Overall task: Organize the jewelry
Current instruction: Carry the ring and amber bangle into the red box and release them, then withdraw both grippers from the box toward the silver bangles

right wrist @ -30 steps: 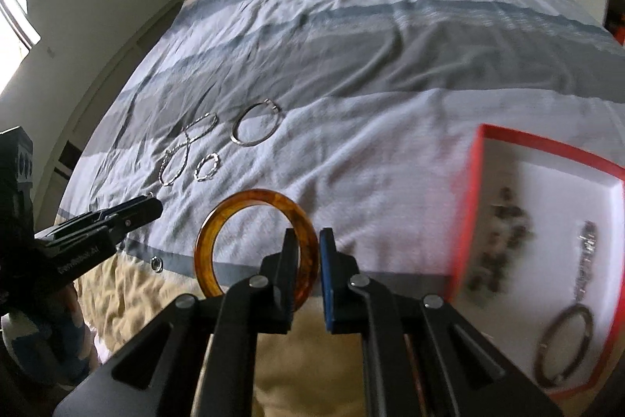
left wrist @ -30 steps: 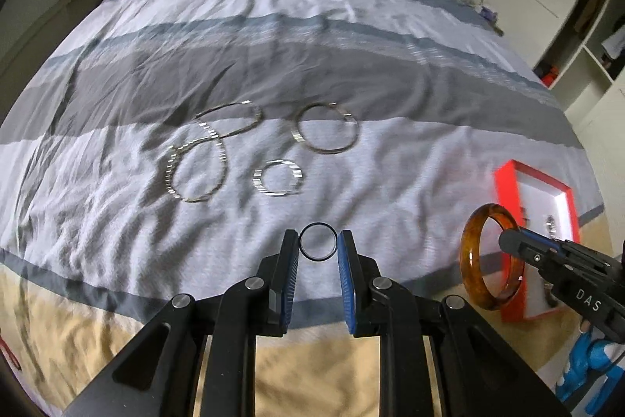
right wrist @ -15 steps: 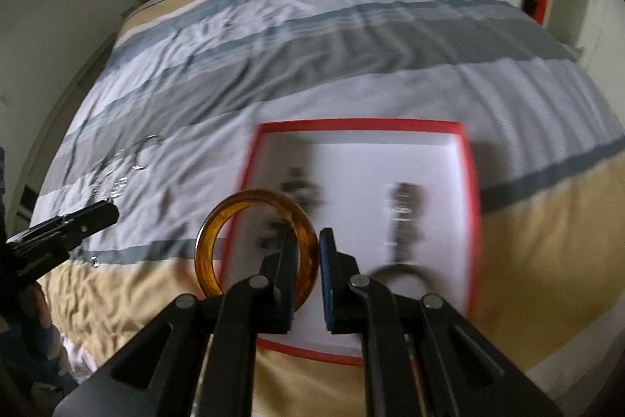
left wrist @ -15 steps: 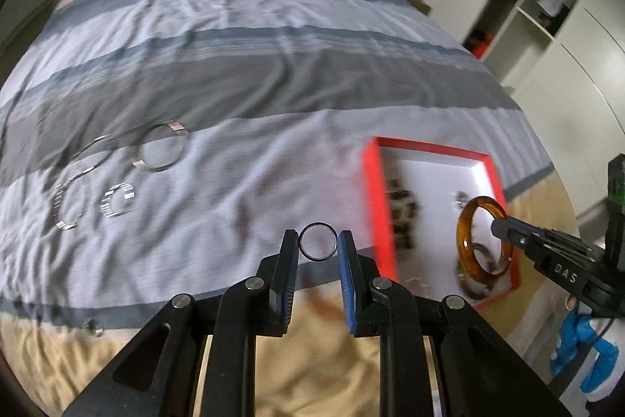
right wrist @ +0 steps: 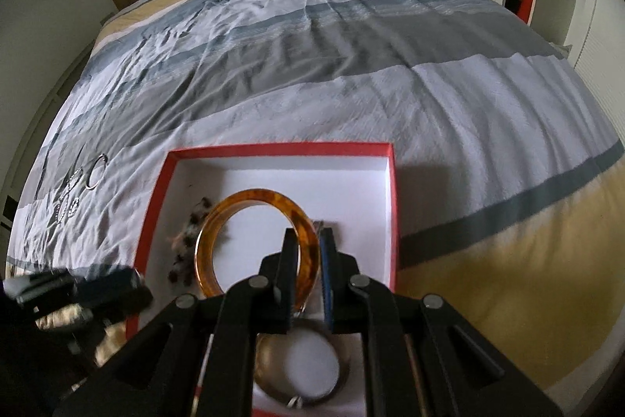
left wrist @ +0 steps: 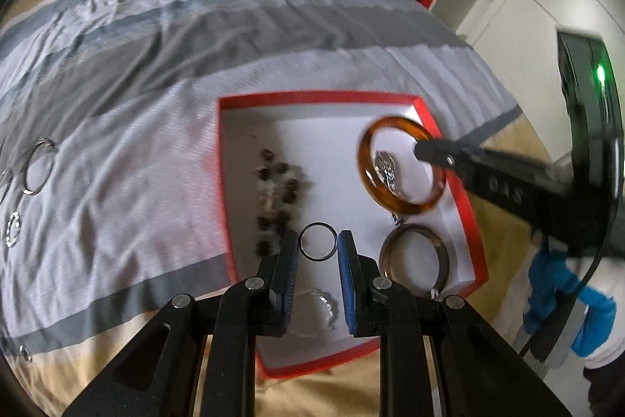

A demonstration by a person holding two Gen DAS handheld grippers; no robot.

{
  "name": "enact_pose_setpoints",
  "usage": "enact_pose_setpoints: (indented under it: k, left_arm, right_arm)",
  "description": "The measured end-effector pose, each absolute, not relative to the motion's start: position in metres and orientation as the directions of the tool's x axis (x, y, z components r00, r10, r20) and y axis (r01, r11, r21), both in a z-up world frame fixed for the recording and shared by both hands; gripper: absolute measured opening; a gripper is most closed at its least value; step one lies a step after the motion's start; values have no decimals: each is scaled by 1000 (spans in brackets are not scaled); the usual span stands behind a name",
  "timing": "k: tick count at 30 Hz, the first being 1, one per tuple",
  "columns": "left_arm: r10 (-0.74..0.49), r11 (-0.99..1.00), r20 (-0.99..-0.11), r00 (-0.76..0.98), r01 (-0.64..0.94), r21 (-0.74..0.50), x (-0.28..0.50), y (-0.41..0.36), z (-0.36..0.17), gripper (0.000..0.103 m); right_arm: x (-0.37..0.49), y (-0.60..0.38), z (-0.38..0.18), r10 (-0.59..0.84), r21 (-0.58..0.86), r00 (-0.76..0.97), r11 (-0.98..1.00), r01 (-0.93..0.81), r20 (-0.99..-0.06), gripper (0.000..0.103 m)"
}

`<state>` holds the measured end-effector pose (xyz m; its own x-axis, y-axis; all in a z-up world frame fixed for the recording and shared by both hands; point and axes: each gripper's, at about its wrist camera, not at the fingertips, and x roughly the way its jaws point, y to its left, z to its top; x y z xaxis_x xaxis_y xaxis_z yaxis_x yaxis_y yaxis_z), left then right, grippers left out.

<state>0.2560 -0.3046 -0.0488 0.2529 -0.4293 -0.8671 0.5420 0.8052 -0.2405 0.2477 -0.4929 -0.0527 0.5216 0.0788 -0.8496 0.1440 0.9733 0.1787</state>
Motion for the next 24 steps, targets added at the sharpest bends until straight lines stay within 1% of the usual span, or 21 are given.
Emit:
enact_pose_setpoints:
  k: [12,22,24]
  left_arm:
    - [-384,799,-902,196,560,-218,264,-330,-94,20]
    - [-385,795,-901,199,568,-215,265,-335,-98,21]
    - [-393,789,-899,192,573,-222,264,-331,-98,24]
  right_arm:
    - [276,-502,-84,85,167,491,978,126,-867,10]
    - [275,-500,-88,59,138,481,982,130,-875,12]
    - [275,-501,-87,57,137,481,981,134,-875,12]
